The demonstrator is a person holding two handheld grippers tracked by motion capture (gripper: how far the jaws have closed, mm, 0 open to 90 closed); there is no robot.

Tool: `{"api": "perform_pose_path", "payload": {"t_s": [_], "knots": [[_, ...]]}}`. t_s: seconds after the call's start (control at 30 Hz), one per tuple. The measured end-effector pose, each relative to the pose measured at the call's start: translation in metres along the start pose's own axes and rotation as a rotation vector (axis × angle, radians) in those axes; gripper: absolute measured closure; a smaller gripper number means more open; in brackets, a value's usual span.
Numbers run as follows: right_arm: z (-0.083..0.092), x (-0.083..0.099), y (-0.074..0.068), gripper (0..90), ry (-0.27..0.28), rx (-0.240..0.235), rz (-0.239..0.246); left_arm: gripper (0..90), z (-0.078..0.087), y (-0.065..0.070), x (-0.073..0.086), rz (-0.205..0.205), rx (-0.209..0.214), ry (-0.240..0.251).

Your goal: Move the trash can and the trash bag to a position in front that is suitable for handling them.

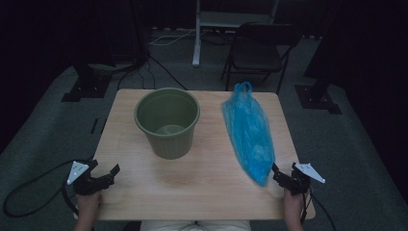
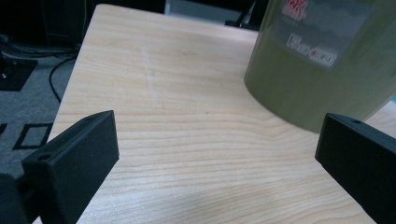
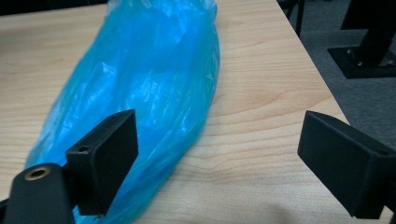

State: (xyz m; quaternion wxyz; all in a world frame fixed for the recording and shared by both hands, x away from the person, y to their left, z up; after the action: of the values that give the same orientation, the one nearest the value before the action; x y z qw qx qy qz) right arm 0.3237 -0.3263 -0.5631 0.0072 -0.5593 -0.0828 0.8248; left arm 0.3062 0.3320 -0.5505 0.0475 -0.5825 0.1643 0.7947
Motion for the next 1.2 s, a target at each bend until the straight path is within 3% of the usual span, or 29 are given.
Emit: {"api": "perform_pose_path", "payload": {"t_s": [0.1, 0.13, 0.17, 0.47, 0.57, 0.67, 0.83, 1.07, 1.2], "knots": [[-0.001, 0.000, -0.001, 11.8, -0.004, 0.004, 0.008, 0.1, -0.004, 0.002, 0.001, -0.012, 0.007, -0.016], [-0.005, -0.002, -0.003, 11.7, -0.001, -0.001, 0.011, 0.1, -0.011, 0.008, 0.003, -0.064, -0.015, -0.045], [-0.006, -0.002, -0.004, 11.8, 0.000, -0.002, 0.018, 0.1, -0.013, 0.009, 0.003, -0.083, -0.032, -0.060], [-0.017, -0.022, -0.014, 11.8, -0.002, -0.031, 0.022, 0.1, -0.030, 0.005, -0.006, -0.046, -0.044, -0.059], [-0.022, -0.034, -0.025, 11.7, 0.006, -0.063, 0.016, 0.1, -0.039, 0.006, -0.009, -0.038, -0.047, -0.063], [-0.029, -0.046, -0.040, 11.8, 0.016, -0.091, 0.042, 0.1, -0.046, 0.008, -0.013, -0.049, -0.039, -0.063], [-0.041, -0.061, -0.066, 11.8, 0.021, -0.168, 0.038, 0.1, -0.055, 0.009, -0.020, -0.031, -0.036, -0.052], [-0.067, -0.074, -0.100, 11.8, 0.018, -0.201, 0.102, 0.1, -0.073, 0.004, -0.030, -0.040, -0.056, -0.051], [-0.083, -0.078, -0.114, 11.8, 0.005, -0.219, 0.095, 0.1, -0.082, 0.003, -0.036, -0.058, -0.071, -0.049]]}}
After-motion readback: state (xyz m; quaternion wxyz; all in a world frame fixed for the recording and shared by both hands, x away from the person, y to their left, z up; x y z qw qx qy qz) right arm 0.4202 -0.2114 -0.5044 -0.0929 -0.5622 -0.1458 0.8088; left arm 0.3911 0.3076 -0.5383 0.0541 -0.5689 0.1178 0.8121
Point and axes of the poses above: each handheld gripper's, and its own axes: z roughly backward along the jaws, x roughly out of its underside, y roughly to its right, the point moved 4 cm from there along -z, roughly forward along the jaws, and after that the axes turned 5 degrees about y, right-handed, at the moved point
